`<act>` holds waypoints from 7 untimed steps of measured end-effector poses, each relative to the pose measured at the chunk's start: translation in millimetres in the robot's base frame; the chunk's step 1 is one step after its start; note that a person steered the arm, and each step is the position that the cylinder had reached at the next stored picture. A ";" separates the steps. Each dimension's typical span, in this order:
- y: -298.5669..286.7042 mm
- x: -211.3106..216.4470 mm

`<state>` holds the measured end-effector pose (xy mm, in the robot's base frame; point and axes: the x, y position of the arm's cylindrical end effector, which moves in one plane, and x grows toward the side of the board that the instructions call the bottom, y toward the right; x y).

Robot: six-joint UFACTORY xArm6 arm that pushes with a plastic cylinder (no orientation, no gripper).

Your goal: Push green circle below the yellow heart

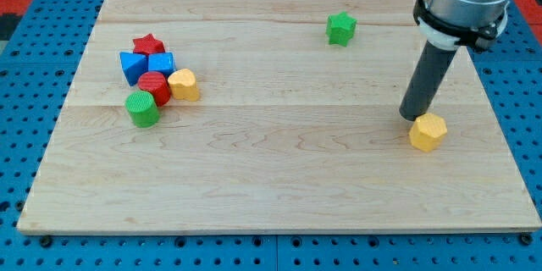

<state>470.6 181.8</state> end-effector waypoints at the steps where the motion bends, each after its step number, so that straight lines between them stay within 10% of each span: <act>1: -6.2 4.6; 4: -163.8 -21.8; 7: -224.1 57.9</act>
<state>528.5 -42.3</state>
